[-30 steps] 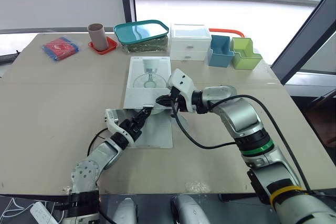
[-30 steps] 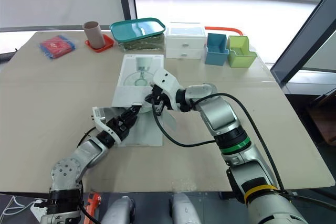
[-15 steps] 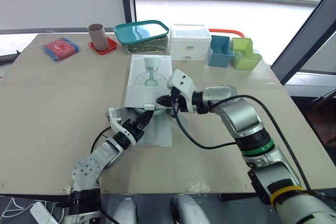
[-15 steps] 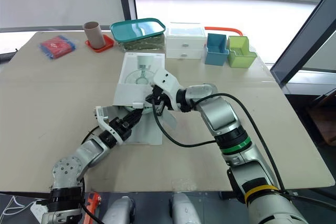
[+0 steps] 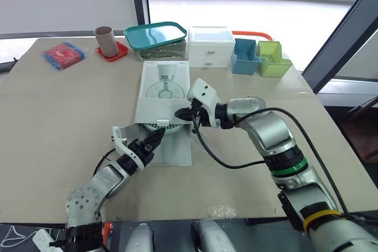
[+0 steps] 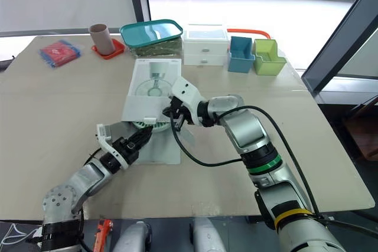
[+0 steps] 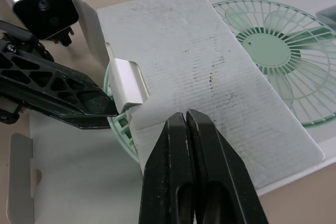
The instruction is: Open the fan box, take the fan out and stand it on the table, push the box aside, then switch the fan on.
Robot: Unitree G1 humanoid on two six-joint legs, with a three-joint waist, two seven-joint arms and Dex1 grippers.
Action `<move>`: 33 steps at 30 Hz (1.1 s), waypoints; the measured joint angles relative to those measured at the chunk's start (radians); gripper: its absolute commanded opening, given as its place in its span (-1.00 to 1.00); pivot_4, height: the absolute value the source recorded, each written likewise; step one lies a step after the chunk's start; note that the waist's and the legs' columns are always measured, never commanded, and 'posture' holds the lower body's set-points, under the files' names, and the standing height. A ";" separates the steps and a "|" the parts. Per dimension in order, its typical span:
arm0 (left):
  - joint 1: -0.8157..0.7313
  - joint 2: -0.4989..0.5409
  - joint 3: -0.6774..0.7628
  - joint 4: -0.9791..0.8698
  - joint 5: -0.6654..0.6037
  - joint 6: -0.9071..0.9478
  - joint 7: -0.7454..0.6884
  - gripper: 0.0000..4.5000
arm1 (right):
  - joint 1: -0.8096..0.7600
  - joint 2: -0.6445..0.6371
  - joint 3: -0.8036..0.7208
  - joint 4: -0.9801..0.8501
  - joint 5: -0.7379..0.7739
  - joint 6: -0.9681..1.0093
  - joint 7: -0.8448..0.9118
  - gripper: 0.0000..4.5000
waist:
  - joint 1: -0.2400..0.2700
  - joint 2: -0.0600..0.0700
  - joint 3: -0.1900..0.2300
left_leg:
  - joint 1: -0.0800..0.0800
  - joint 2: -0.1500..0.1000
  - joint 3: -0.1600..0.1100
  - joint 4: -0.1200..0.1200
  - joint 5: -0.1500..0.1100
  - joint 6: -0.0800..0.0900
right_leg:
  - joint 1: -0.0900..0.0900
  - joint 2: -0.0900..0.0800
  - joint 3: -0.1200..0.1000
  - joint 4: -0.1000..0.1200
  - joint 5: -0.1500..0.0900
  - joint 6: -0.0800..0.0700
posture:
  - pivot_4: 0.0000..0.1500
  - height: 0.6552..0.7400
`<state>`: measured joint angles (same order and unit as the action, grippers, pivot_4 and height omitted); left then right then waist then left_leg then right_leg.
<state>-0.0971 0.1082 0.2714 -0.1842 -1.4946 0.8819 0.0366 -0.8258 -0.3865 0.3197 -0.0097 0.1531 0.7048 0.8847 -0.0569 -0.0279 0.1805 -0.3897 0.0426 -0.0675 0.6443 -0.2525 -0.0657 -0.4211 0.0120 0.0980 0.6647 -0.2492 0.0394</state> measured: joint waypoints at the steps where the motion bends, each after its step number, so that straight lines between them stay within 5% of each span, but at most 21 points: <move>1: 0.016 0.011 0.000 -0.015 -0.014 0.000 0.013 -0.36 | 0.000 0.004 0.000 0.000 0.001 0.001 -0.005 -1.00 | 0.000 0.000 0.000 | 0.000 0.000 0.000 -0.001 0.000 0.000 | 0.000 0.000 0.000 0.000 0.000 0.000 | 1.00 1.00; 33: 0.280 0.238 -0.032 -0.241 -0.274 -0.012 0.070 -0.36 | -0.021 0.029 -0.025 0.015 0.032 0.028 -0.057 -1.00 | 0.000 0.000 0.000 | 0.000 0.001 0.000 -0.005 0.000 0.000 | -0.003 0.000 0.000 0.000 -0.002 -0.003 | 1.00 1.00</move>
<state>0.1831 0.3457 0.2391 -0.4254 -1.7687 0.8701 0.1070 -0.8464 -0.3573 0.2946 0.0052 0.1849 0.7328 0.8278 -0.0565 -0.0279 0.1807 -0.3899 0.0433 -0.0671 0.6391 -0.2524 -0.0659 -0.4242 0.0119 0.0977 0.6644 -0.2512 0.0366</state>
